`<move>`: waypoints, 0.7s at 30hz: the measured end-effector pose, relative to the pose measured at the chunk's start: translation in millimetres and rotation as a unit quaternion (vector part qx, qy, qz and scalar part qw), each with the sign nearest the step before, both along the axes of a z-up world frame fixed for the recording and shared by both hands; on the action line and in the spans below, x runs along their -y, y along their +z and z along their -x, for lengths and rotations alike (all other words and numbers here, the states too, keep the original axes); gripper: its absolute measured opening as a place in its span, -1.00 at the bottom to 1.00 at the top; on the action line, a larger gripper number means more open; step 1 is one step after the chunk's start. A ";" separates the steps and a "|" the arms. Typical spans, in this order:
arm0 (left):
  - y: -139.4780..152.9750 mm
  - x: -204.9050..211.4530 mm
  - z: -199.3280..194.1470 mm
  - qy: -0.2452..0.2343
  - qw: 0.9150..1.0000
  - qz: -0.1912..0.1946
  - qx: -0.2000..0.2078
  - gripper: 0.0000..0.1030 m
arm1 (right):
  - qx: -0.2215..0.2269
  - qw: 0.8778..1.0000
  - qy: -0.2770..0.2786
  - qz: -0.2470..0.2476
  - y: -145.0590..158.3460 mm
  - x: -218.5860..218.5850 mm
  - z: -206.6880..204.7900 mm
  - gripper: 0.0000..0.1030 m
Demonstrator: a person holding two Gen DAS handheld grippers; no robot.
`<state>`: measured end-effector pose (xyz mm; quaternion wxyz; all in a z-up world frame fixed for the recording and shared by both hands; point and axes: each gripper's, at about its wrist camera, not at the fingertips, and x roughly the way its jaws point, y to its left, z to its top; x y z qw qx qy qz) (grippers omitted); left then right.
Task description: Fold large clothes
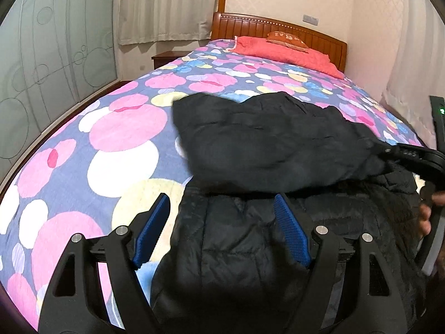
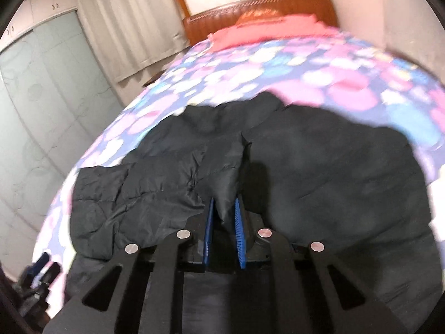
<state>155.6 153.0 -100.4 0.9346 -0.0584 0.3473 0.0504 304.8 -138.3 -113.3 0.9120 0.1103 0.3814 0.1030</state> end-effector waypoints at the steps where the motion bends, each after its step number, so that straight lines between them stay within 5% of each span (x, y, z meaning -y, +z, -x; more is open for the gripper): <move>1: 0.9 1.2 -3.8 -0.002 1.000 0.000 0.000 0.49 | 0.005 1.000 -0.014 0.015 1.9 11.5 -1.6 -0.71; 9: -1.1 18.1 -40.8 -0.022 1.000 0.000 -0.013 0.49 | -0.026 0.993 -0.101 0.047 -23.0 96.0 -21.4 -0.73; 15: -12.7 26.5 -73.4 -0.024 0.999 0.012 -0.041 0.49 | -0.059 0.994 -0.084 0.047 -50.5 107.2 -37.0 -0.66; 21: -11.2 22.2 -102.8 -0.010 0.999 0.019 -0.044 0.49 | -0.037 0.992 -0.107 0.058 -23.7 112.9 -22.3 -0.48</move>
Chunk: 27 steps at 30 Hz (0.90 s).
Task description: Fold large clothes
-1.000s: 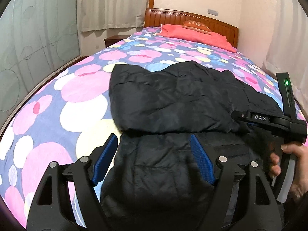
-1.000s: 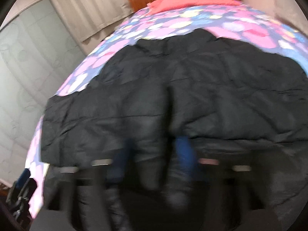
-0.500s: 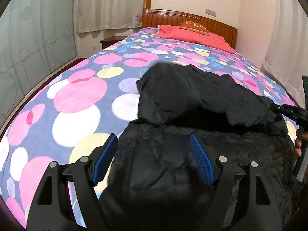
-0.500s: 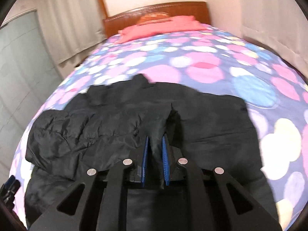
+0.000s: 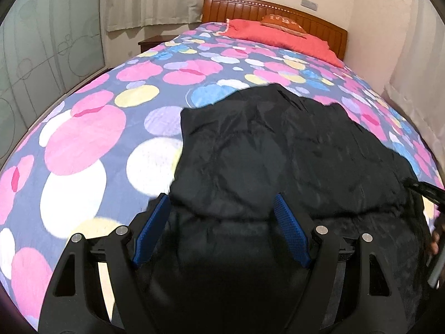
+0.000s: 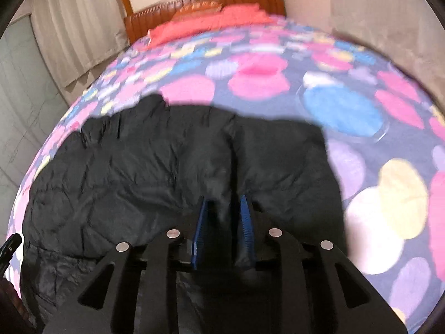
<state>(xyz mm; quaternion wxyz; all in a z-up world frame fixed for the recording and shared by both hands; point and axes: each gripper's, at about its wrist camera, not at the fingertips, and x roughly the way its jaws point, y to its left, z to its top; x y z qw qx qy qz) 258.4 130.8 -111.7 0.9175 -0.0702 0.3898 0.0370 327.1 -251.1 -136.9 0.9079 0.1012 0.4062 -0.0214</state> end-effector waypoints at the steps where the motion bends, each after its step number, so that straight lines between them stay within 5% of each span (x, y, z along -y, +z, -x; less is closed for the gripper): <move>1: 0.8 -0.9 -5.5 0.004 1.000 0.002 0.001 0.49 | 0.008 1.000 -0.002 0.004 4.8 -1.8 -0.6 -0.48; 7: 0.3 -0.7 -54.4 0.022 1.000 -0.013 0.003 0.49 | 0.022 0.998 0.056 -0.020 14.4 -46.1 -31.1 -0.48; 14: -42.0 7.1 -103.3 0.020 0.996 -0.063 -0.057 0.56 | -0.032 0.995 0.096 0.028 -30.9 -90.4 -72.5 -0.47; 19: -38.8 8.4 -98.4 0.030 0.995 -0.070 -0.063 0.48 | -0.033 0.994 0.094 0.035 -26.1 -91.5 -69.5 -0.47; 23: -9.1 13.9 -79.8 0.038 0.998 -0.050 -0.019 0.45 | 0.002 0.995 0.094 0.038 -2.7 -99.8 -58.2 -0.46; 27: 6.0 44.3 -81.9 -0.013 0.999 -0.024 0.019 0.47 | 0.012 0.991 0.126 0.037 -1.7 -127.1 -66.3 -0.12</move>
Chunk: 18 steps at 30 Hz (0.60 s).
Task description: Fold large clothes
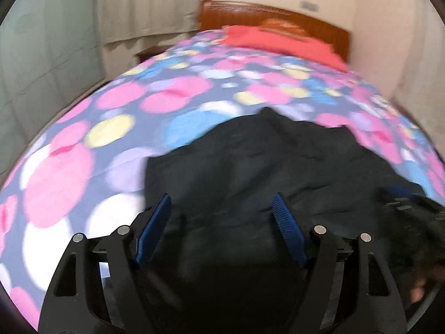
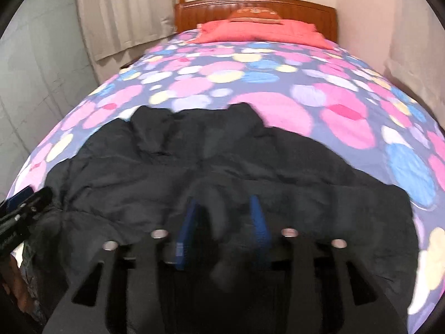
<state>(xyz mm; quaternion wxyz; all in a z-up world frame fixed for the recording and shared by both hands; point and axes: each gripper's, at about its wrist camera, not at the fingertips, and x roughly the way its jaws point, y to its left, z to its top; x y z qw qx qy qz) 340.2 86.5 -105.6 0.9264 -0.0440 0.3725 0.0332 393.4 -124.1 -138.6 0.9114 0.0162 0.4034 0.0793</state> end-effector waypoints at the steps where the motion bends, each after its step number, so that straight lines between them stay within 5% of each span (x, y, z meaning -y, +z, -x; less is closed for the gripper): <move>1: -5.9 12.1 -6.0 -0.014 1.000 -0.003 -0.007 0.47 | -0.004 1.000 0.006 0.004 -4.4 -6.1 -2.4 -0.12; 4: -42.1 36.0 -29.3 -0.033 0.996 -0.028 -0.074 0.47 | -0.030 0.999 0.009 0.041 -28.0 -21.7 -12.7 -0.10; 12: -24.3 21.7 0.2 -0.026 0.999 -0.022 -0.031 0.46 | 0.012 0.998 -0.029 0.047 2.6 23.2 32.1 -0.09; 18: -53.8 26.5 -12.9 -0.027 0.996 -0.037 -0.074 0.52 | -0.022 0.997 -0.055 0.058 -37.0 43.7 29.6 -0.09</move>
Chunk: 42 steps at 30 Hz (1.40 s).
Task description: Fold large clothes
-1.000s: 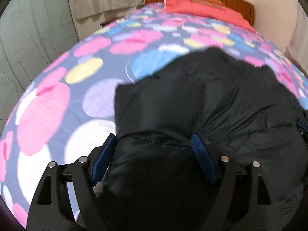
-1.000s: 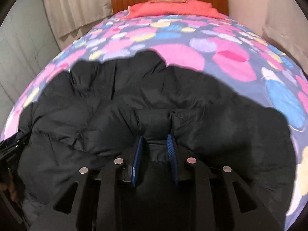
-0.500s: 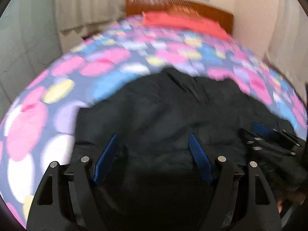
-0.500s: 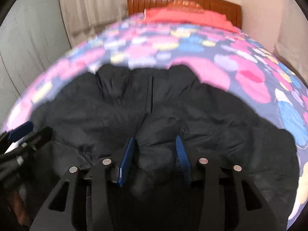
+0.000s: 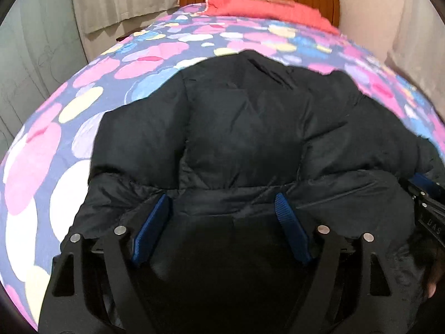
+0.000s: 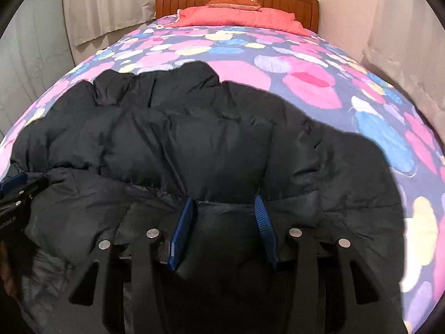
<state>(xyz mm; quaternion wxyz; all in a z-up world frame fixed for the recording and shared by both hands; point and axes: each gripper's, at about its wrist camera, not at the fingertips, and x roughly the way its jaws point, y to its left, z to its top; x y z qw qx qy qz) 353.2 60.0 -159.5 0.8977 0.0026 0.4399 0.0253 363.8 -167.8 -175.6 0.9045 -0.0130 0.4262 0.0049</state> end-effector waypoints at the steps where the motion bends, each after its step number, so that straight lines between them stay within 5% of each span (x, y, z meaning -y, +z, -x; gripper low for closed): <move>1: 1.6 1.8 -1.1 0.001 1.000 -0.007 0.000 0.52 | 0.000 1.000 0.000 -0.001 2.3 0.7 -0.9 -0.09; 11: 36.3 -38.3 90.2 0.013 0.999 0.019 0.034 0.53 | 0.023 0.999 -0.022 -0.032 40.9 57.9 87.5 0.06; 25: 30.7 -110.0 265.2 0.122 0.990 0.069 0.013 0.61 | -0.008 0.988 -0.140 -0.060 21.1 177.3 256.3 0.24; 36: 2.0 -117.5 323.3 0.141 0.975 0.170 -0.028 0.70 | -0.024 0.974 -0.156 -0.161 -4.9 200.9 316.5 0.27; 42: 0.0 -113.4 333.6 0.144 0.975 0.167 -0.014 0.72 | -0.026 0.971 -0.157 -0.181 -13.5 199.5 324.9 0.31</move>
